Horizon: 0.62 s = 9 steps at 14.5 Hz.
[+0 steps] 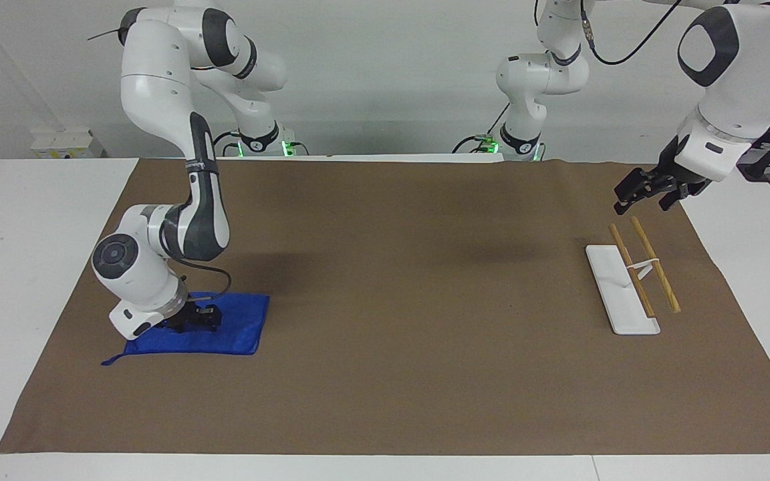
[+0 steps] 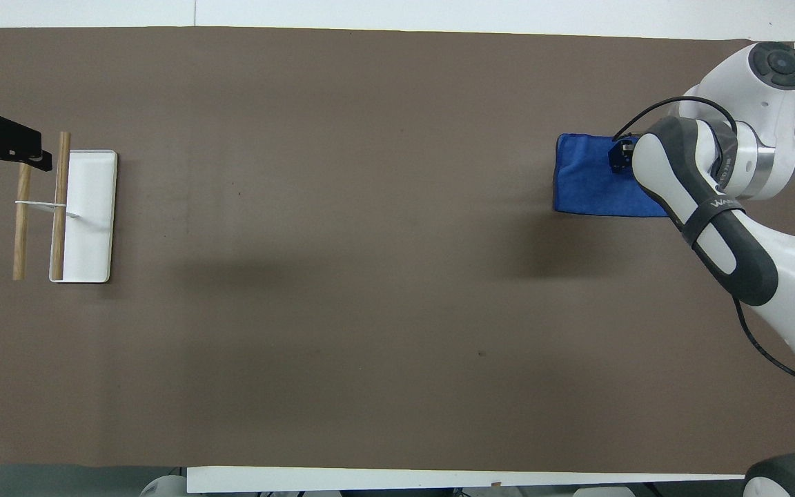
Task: Right arm passes towel to left arm to hang
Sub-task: 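Reach the right gripper down and grasp the blue towel, then lift the towel with the right gripper while the left gripper approaches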
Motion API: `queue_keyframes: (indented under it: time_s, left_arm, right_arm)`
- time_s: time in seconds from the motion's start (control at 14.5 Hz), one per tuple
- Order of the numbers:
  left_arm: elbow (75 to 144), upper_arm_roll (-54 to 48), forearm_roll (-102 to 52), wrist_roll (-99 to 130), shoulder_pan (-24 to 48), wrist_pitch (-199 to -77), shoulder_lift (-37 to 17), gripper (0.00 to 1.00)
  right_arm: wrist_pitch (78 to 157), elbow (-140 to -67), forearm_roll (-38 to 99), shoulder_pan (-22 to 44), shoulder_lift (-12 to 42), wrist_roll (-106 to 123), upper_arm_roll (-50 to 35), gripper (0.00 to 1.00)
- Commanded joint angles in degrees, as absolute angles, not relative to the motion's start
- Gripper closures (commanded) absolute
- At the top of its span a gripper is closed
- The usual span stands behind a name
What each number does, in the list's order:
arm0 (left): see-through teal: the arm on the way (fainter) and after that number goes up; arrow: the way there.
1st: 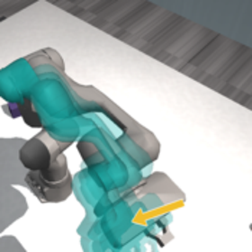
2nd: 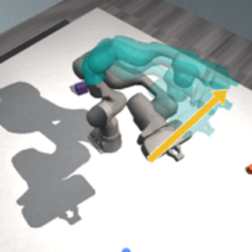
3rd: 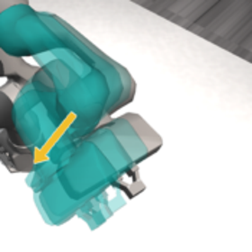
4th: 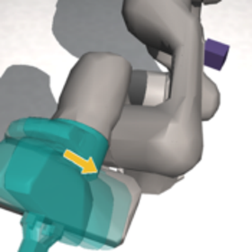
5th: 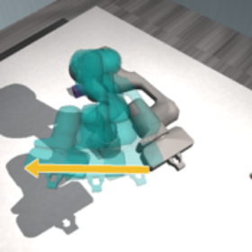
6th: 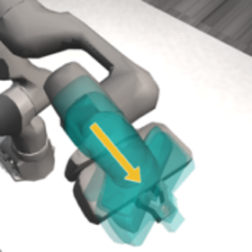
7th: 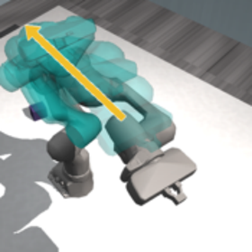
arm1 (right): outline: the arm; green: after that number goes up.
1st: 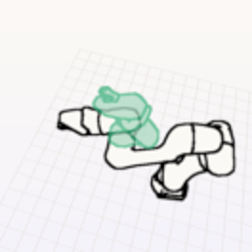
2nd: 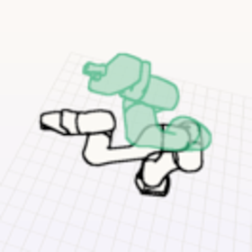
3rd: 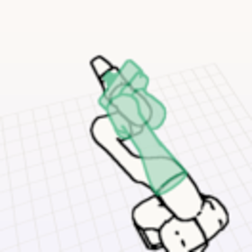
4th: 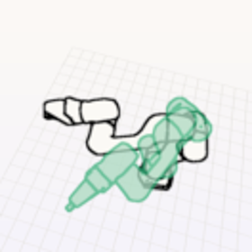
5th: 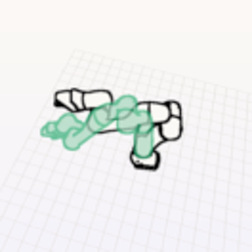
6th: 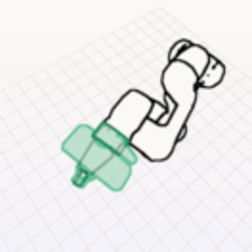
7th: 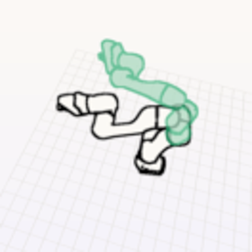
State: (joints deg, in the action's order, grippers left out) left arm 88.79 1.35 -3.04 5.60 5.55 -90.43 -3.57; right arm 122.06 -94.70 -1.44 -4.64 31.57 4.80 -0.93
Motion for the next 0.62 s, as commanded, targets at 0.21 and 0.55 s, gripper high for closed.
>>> queue_keyframes:
  time_s: [0.21, 0.55]
  left_arm:
    - [89.4, 1.5, -2.2, 5.9, 5.7, -91.3, -3.0, 0.00]
    - [89.5, 1.5, -2.2, 5.9, 5.7, -91.3, -3.0, 0.00]
  right_arm:
    - [121.5, -94.9, -1.0, -4.9, 31.2, 6.6, -1.2, 0.92]
    - [116.7, -90.9, -0.7, -5.0, 31.1, 6.2, -3.1, 1.00]
